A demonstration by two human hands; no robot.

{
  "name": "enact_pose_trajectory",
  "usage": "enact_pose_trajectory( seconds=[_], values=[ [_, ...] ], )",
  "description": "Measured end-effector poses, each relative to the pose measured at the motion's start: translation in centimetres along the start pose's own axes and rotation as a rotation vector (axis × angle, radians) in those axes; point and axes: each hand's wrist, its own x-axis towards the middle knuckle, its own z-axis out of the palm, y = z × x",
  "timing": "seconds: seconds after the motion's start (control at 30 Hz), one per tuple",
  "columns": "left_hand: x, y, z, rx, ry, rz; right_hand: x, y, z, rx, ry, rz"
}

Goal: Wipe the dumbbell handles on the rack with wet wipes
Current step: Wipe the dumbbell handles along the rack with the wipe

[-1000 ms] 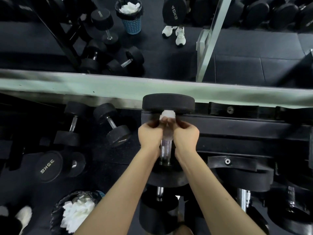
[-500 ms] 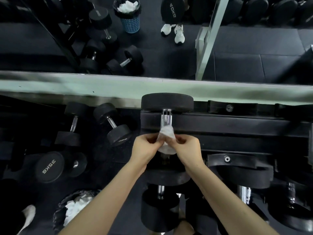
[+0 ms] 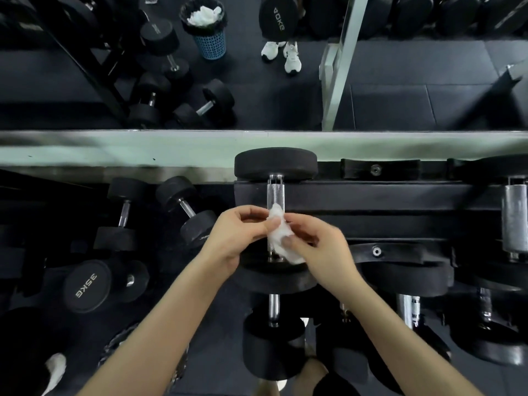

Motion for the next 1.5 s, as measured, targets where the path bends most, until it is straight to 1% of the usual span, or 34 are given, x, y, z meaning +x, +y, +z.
enact_pose_trajectory(
  seconds=[0.07,0.17,0.2,0.27,0.33,0.37,0.43,0.47,0.5,0.53,0.6,0.67,0.7,0.77,0.83,0.87,0.93,1.0,1.03,1.13,1.23,1.33,1.5],
  values=[
    [-0.1,-0.2,-0.1,0.072,0.027,0.065,0.2,-0.3,-0.8,0.082,0.052,-0.004],
    [-0.2,-0.6,0.4,0.349,0.118,0.277,0.6,-1.1,-1.8,0.146,0.056,-0.026],
    [-0.2,-0.6,0.7,0.393,0.122,0.341,0.8,-1.3,-2.1,0.160,0.052,-0.031],
    [-0.1,-0.2,1.2,0.398,0.070,0.380,1.2,-1.6,-2.6,0.165,0.064,-0.035],
    [-0.1,0.2,1.8,0.371,-0.010,0.334,1.7,-1.7,-2.9,0.145,0.127,-0.019],
    [-0.1,0.2,2.2,0.345,-0.032,0.300,2.0,-1.7,-2.9,0.093,0.192,-0.020],
    [-0.1,-0.3,3.0,0.283,0.011,0.270,2.5,-1.3,-2.6,-0.140,0.344,-0.008],
    [0.0,-0.7,3.4,0.255,0.061,0.269,2.5,-1.2,-2.3,-0.262,0.390,0.010],
    [0.1,-1.1,3.7,0.234,0.110,0.274,2.4,-1.1,-2.0,-0.308,0.399,0.030],
    [0.3,-1.5,3.9,0.216,0.151,0.278,2.3,-1.0,-1.7,-0.270,0.382,0.058],
    [0.6,-2.1,4.1,0.175,0.207,0.270,2.2,-0.7,-1.1,-0.003,0.333,0.116],
    [0.8,-2.4,4.1,0.157,0.201,0.247,2.0,-0.6,-0.4,0.248,0.264,0.164],
    [0.8,-2.5,4.0,0.156,0.175,0.230,2.0,-0.4,0.0,0.299,0.234,0.171],
    [0.9,-2.5,3.4,0.185,0.118,0.196,2.2,0.3,0.4,0.304,0.215,0.174],
    [1.3,-2.4,2.3,0.267,0.107,0.186,2.9,1.1,0.4,0.277,0.266,0.186],
    [1.4,-2.3,1.8,0.309,0.130,0.198,3.2,1.3,0.5,0.278,0.330,0.205],
    [1.5,-2.1,0.9,0.373,0.231,0.251,4.3,1.4,1.0,0.334,0.448,0.233],
    [2.1,-2.1,0.6,0.388,0.309,0.275,5.6,1.0,2.4,0.385,0.445,0.234],
    [2.5,-2.3,0.5,0.368,0.301,0.263,6.2,0.9,3.2,0.379,0.427,0.229],
    [3.4,-2.9,0.8,0.310,0.191,0.224,7.0,0.9,4.4,0.366,0.444,0.218],
    [4.0,-3.7,0.8,0.393,0.152,0.251,5.8,2.6,4.1,0.276,0.415,0.218],
    [4.3,-3.8,0.6,0.416,0.139,0.263,5.0,3.2,3.6,0.289,0.323,0.278],
    [4.3,-3.6,0.7,0.339,0.109,0.224,8.7,1.0,3.6,0.455,0.429,0.279]
  ],
)
